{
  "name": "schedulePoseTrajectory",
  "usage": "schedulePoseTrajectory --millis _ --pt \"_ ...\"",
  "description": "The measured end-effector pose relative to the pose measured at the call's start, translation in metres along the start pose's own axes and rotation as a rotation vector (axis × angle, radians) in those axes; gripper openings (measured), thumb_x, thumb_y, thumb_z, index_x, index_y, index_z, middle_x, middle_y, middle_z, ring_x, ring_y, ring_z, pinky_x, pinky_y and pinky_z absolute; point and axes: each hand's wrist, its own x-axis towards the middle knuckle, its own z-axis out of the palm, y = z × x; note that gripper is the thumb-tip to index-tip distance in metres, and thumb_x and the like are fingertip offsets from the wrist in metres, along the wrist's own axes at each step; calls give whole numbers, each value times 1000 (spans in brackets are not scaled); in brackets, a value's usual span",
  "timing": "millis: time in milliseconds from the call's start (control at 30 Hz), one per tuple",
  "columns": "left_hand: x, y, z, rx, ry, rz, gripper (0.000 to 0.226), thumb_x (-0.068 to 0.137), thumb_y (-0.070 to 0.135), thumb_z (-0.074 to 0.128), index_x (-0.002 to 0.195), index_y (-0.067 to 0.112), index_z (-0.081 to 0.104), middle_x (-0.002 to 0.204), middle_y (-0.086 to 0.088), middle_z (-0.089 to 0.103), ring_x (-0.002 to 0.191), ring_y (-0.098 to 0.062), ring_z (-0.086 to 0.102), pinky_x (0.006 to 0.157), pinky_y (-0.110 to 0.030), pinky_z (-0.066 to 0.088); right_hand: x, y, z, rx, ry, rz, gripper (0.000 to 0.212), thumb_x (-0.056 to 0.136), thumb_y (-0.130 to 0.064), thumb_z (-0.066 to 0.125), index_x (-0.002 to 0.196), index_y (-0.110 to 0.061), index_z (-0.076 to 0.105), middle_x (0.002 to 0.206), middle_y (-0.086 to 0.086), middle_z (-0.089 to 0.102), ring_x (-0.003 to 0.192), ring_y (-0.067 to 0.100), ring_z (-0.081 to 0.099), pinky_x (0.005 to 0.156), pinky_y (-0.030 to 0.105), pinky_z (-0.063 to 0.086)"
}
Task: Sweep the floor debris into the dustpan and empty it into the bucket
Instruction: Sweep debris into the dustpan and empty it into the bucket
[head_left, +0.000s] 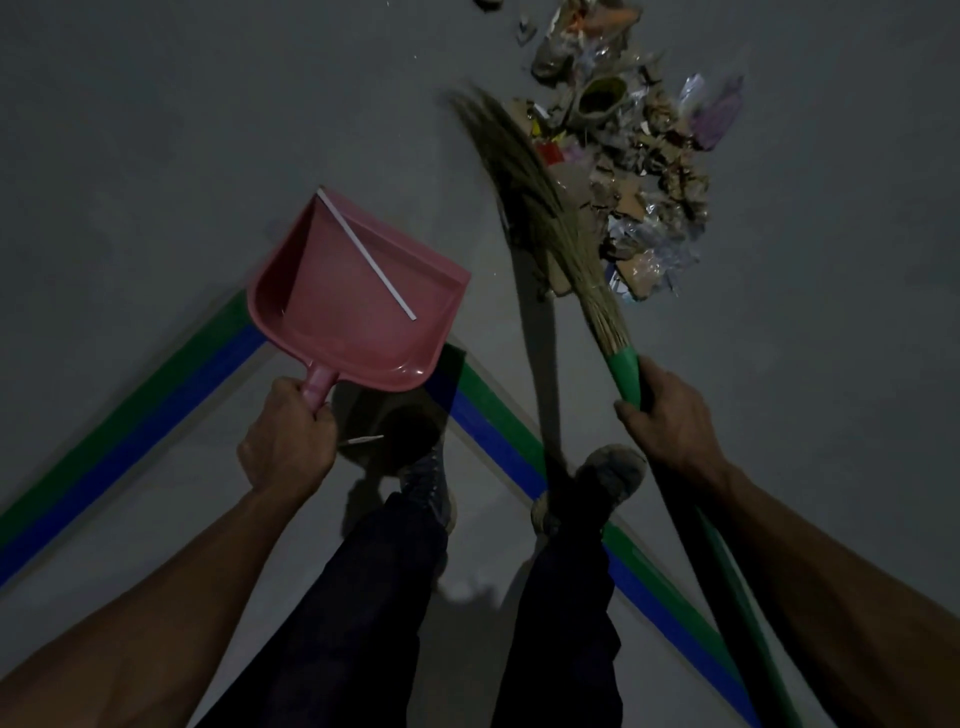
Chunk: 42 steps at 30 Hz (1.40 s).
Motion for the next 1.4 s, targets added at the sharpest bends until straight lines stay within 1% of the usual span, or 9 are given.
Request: schedulePoseTrajectory --millis 167,400,633,733,833,1000,1100,1267,1400 --pt "4 9 -3 40 -46 29 18 93 28 53 97 17 39 84 -5 49 69 -24 46 62 -34 33 -4 -9 -10 88 45 23 63 88 -23 66 146 -15 43 115 16 63 98 32 59 78 37 49" --pt "22 35 4 134 -119 138 17 94 27 49 93 12 42 83 -9 56 68 -27 53 58 -32 36 24 -2 -32 40 157 154 77 87 -30 64 154 -25 26 121 18 62 104 37 60 72 30 37" --pt "67 70 47 222 -163 237 16 93 27 50 93 12 45 81 -7 54 69 -27 52 58 -32 37 98 15 -38 124 234 151 68 89 -28 62 149 -22 32 121 16 62 98 38 62 77 34 45" --pt "90 86 69 231 -157 255 15 91 26 52 91 12 46 79 -4 52 69 -25 49 59 -32 35 139 24 -38 203 211 149 64 91 -31 59 148 -23 31 119 16 63 92 40 66 83 50 54" --pt "112 102 86 243 -164 293 16 91 24 52 90 9 47 83 -8 54 73 -28 54 60 -34 38 178 35 -44 213 228 150 58 89 -29 59 142 -22 37 114 17 64 89 41 66 81 54 55" --pt "140 124 102 255 -159 304 16 92 23 54 91 10 46 84 -10 55 73 -29 52 61 -34 36 238 56 -65 131 221 149 56 88 -26 60 140 -20 41 119 17 63 97 40 64 84 42 53" --pt "152 136 109 231 -169 334 16 91 22 55 88 11 44 80 -10 54 69 -26 49 60 -33 33 265 66 -73 56 209 131 54 86 -18 64 137 -20 46 121 17 62 105 37 60 76 33 40" --pt "164 159 119 204 -167 340 15 90 22 55 86 13 44 75 -4 49 68 -26 49 57 -32 34 277 83 -70 -43 124 71 48 82 -12 63 127 -18 47 112 19 62 96 40 61 74 43 50" --pt "169 177 121 188 -162 346 14 89 24 55 92 13 48 78 -6 53 72 -28 55 60 -33 38 261 98 -52 -102 102 15 52 85 -13 62 133 -17 43 110 20 59 96 41 59 68 35 35"
